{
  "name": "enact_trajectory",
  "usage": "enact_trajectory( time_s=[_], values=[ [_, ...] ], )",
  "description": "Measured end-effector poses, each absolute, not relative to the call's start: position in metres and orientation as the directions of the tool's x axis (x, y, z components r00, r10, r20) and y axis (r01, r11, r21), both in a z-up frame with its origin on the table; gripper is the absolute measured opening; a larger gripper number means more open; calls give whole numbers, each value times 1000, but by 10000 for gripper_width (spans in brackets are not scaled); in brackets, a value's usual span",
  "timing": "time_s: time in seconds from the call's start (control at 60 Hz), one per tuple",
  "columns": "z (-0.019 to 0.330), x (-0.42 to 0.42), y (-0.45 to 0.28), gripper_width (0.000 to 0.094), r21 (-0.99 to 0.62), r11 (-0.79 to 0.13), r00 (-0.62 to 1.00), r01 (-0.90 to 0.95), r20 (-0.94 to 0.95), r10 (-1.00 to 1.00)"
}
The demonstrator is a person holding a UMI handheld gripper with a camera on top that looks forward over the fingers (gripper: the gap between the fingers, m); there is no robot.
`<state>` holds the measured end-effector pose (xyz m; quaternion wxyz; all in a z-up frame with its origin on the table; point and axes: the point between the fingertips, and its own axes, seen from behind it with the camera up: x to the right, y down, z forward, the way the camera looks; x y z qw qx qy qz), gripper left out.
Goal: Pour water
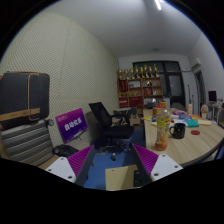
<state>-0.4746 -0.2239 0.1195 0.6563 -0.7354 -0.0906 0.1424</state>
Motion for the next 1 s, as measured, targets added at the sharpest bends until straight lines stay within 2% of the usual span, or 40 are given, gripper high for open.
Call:
enact_trajectory(
  time_s=[0.067, 0.267, 0.367, 0.517, 0.883, 0.9, 0.967, 1.0],
  values=[
    [119, -475, -221, 795, -993, -114, 951, -45, -77, 298],
    [105, -404, -186, 782, -999, -53, 980, 13, 2, 200],
    [98, -368, -149, 785, -998, -49, 990, -26, -32, 137],
    [106, -325, -97, 788, -999, -33, 997, 0, -2, 75],
    [104, -300, 29, 775, -999, -45, 1000, 20, 19, 17],
    [104, -300, 32, 771, -999, -49, 1000, 19, 18, 19],
    [101, -301, 44, 579, -998, -51, 1000, 20, 19, 23],
    [100, -300, 46, 578, -998, -50, 999, 32, 31, 16]
  ],
)
